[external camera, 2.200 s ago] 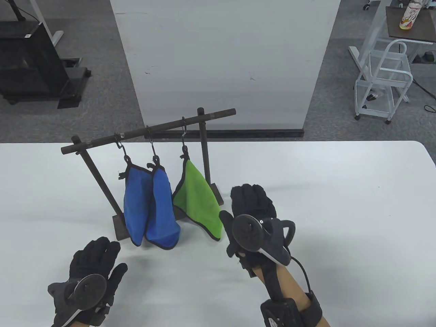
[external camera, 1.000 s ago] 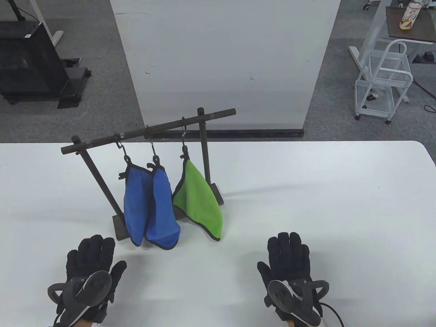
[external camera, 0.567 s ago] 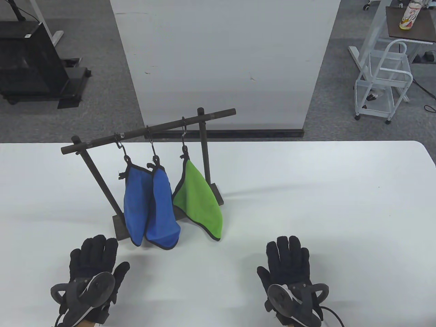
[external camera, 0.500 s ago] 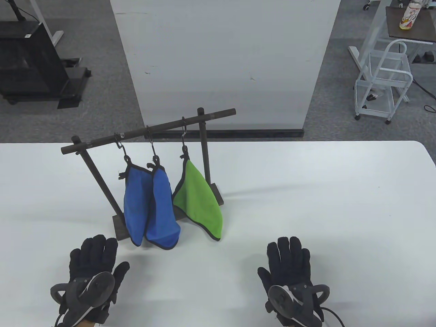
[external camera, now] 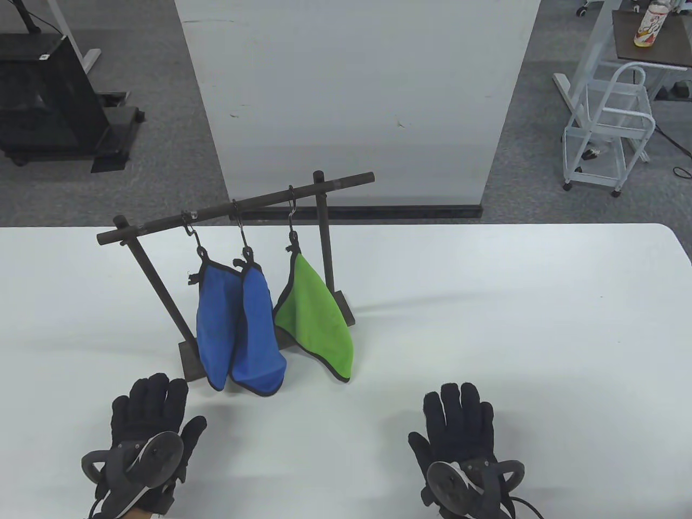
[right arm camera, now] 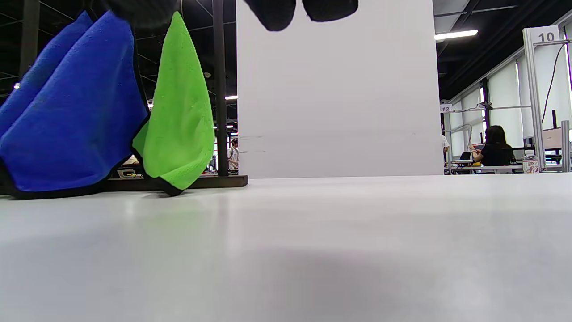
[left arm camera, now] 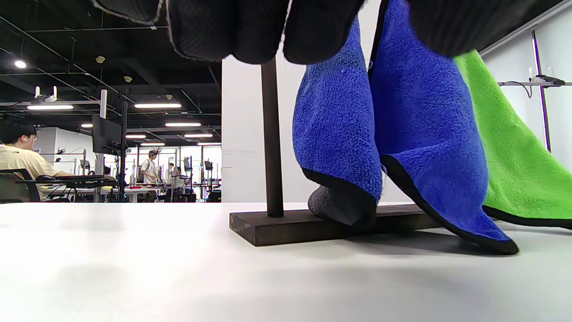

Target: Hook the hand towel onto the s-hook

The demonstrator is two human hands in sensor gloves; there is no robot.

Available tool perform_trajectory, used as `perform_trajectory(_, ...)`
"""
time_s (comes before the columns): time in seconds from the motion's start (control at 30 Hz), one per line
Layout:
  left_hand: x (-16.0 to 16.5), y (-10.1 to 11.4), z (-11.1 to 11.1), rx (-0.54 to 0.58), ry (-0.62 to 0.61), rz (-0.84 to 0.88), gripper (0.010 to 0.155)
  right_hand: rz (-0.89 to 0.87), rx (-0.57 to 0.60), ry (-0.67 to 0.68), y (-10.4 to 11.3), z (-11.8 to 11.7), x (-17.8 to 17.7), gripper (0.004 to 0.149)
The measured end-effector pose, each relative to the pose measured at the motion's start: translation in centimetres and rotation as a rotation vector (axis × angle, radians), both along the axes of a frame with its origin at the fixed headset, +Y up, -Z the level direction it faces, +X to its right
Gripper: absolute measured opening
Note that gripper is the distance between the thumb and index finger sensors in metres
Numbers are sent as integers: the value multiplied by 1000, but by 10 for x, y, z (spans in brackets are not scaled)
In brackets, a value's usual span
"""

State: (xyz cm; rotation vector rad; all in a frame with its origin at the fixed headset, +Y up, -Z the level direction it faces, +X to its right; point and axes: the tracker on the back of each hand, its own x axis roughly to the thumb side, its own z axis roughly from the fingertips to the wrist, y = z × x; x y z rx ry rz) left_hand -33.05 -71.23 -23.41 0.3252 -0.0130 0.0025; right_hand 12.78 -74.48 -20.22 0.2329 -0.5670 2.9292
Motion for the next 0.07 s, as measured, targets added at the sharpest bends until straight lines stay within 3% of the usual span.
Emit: perform_trajectory(0.07,0,0,0,-2,-2,3,74,-2,-9,1,-1,-1,0,69)
